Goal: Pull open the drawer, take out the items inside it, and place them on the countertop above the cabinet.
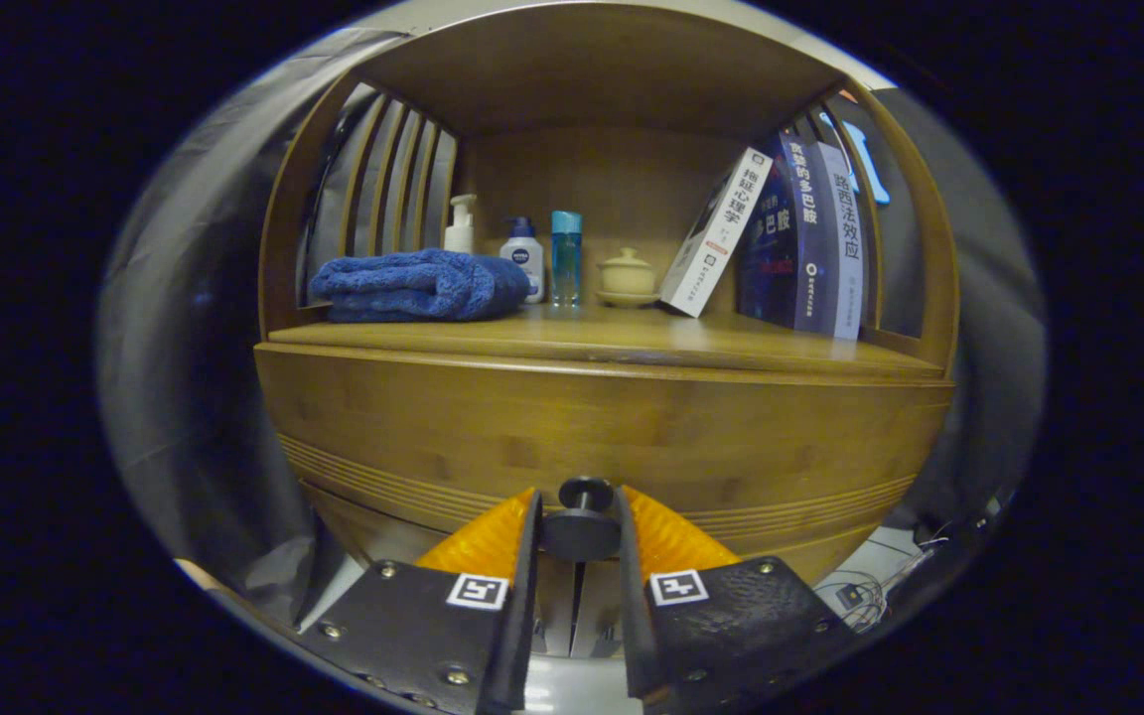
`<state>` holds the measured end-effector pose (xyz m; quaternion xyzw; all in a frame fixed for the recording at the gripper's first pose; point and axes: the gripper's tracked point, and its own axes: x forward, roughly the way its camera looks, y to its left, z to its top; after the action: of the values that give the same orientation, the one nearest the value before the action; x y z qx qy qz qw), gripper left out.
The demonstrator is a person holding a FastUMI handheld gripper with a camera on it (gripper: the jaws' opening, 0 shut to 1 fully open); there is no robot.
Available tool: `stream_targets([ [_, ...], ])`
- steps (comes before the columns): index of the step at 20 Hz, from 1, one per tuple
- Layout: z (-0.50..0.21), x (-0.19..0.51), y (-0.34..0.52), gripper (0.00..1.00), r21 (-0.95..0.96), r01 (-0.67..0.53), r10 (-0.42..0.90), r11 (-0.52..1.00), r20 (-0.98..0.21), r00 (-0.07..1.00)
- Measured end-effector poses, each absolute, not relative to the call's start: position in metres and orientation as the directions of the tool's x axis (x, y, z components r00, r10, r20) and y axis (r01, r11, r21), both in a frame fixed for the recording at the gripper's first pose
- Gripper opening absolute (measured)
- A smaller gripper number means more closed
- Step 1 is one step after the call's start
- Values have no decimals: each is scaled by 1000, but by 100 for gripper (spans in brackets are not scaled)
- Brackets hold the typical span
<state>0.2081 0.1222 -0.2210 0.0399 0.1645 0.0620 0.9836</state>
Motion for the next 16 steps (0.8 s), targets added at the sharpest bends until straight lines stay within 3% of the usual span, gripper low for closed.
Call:
stream_targets([
  [2,-226,213,120,38,123,-62,99,991,-327,940],
  [3,-225,208,122,30,133,-60,101,989,-334,937],
  [16,-211,119,116,30,132,-74,116,988,-343,932],
])
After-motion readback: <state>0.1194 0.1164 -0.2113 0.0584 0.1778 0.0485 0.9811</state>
